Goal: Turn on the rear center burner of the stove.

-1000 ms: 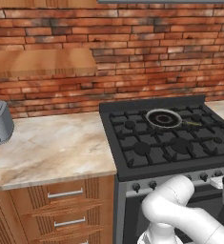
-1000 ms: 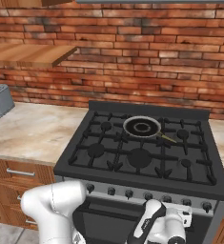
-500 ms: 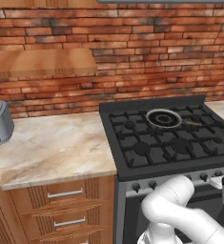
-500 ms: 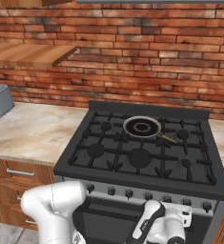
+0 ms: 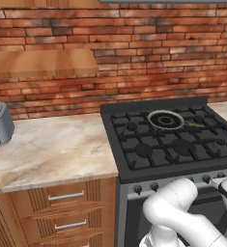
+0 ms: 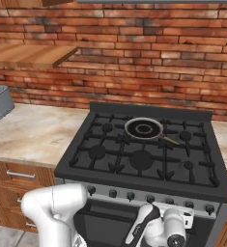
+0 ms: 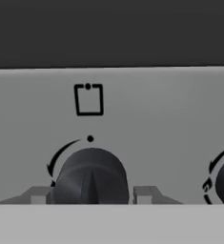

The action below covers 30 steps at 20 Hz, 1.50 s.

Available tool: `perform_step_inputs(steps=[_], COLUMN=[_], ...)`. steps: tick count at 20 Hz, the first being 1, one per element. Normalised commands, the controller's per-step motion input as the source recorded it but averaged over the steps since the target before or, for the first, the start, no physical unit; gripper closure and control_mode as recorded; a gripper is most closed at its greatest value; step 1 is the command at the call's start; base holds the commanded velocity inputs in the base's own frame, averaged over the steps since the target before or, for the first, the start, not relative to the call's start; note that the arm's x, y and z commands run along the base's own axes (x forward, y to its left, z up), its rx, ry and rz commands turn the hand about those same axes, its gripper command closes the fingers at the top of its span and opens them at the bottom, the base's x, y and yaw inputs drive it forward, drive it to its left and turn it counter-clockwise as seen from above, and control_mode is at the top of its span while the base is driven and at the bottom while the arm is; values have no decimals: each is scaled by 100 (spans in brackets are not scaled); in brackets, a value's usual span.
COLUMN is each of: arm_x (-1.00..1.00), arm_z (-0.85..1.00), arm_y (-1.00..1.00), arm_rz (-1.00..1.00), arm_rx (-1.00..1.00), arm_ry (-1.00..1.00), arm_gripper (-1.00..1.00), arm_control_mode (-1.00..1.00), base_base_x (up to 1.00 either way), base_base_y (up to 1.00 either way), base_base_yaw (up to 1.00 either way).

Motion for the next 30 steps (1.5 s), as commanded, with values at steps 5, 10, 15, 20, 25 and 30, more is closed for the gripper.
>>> perform_step_inputs(steps=[5,10,15,20,25,30], arm_x=[0,-18,-69,-70,-50,-15], arm_z=[-32,-28,-2,0,0,-18], arm_y=[-57,-60,-44,-36,-16,-49], arm_rz=[41,49,47,40,28,28], arm_rx=[-78,-71,-53,-51,-86,-100], arm_ry=[0,-8,-15,-10,9,16], arm_gripper=[100,100,100,100,100,100], arm_control_mode=[-100,-100,-100,-100,-100,-100], base_base_x=[0,0,0,0,0,0], base_base_y=[0,0,0,0,0,0], base_base_yaw=[0,0,0,0,0,0])
